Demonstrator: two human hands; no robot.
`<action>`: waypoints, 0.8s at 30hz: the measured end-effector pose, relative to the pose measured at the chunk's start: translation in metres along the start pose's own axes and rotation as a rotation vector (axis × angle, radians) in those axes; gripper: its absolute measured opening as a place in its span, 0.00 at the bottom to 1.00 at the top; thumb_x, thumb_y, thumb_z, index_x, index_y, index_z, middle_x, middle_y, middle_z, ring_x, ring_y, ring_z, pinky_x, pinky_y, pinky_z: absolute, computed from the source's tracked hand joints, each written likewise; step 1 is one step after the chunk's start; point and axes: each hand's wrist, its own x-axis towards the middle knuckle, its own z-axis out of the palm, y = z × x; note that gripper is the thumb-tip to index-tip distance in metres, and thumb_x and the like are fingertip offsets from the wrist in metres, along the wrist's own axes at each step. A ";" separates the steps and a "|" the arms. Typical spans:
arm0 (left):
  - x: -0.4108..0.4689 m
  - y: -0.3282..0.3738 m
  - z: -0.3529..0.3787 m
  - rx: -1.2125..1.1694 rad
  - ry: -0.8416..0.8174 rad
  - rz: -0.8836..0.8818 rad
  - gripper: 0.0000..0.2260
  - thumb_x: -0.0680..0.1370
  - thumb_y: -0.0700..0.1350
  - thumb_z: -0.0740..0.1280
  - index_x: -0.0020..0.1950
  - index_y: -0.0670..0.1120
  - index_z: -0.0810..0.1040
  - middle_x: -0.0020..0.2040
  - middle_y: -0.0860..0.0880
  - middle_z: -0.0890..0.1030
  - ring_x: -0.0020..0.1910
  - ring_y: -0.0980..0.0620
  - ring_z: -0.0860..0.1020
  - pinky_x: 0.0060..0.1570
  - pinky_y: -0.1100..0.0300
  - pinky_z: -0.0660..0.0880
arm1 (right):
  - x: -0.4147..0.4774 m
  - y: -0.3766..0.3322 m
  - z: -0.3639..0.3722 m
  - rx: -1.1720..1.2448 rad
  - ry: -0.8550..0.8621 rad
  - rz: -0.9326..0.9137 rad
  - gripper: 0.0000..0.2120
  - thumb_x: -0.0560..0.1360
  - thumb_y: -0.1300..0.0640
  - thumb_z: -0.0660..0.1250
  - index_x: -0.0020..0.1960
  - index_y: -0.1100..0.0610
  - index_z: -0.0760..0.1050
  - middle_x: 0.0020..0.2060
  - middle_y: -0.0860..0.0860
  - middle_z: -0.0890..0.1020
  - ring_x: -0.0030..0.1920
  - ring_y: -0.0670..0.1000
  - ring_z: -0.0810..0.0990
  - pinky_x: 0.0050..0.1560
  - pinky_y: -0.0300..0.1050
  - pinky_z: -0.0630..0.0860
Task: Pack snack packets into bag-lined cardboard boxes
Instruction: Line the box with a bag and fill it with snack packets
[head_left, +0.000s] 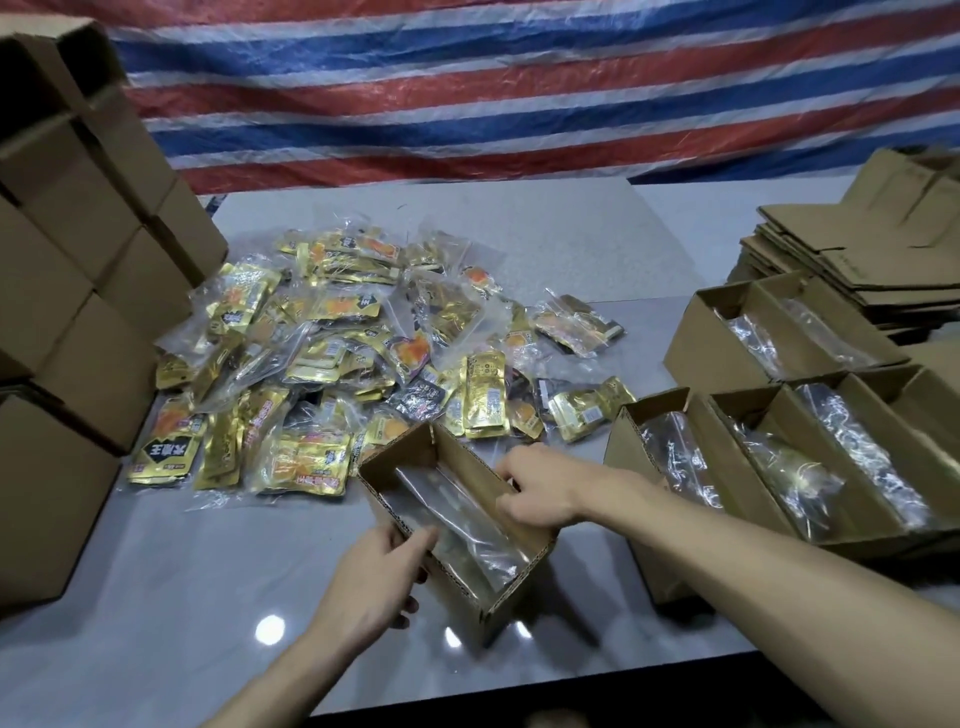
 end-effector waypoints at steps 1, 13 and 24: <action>0.002 0.006 -0.001 -0.020 -0.013 -0.012 0.15 0.80 0.51 0.66 0.51 0.39 0.78 0.41 0.43 0.82 0.31 0.47 0.79 0.33 0.55 0.78 | -0.001 0.003 0.000 -0.013 0.025 -0.006 0.08 0.75 0.59 0.63 0.38 0.58 0.71 0.33 0.56 0.78 0.32 0.55 0.76 0.32 0.45 0.72; -0.003 0.141 -0.023 0.009 -0.069 0.314 0.12 0.77 0.43 0.67 0.35 0.41 0.78 0.30 0.42 0.81 0.32 0.46 0.81 0.35 0.50 0.82 | -0.046 0.035 -0.096 0.152 0.413 -0.082 0.20 0.79 0.53 0.64 0.29 0.54 0.64 0.23 0.46 0.67 0.21 0.43 0.65 0.24 0.34 0.65; 0.064 0.273 0.051 -0.218 -0.208 0.447 0.05 0.78 0.36 0.64 0.43 0.37 0.76 0.29 0.43 0.78 0.28 0.45 0.81 0.35 0.49 0.84 | -0.065 0.111 -0.197 -0.012 0.809 0.133 0.15 0.76 0.50 0.67 0.36 0.60 0.75 0.29 0.55 0.79 0.29 0.49 0.77 0.33 0.44 0.73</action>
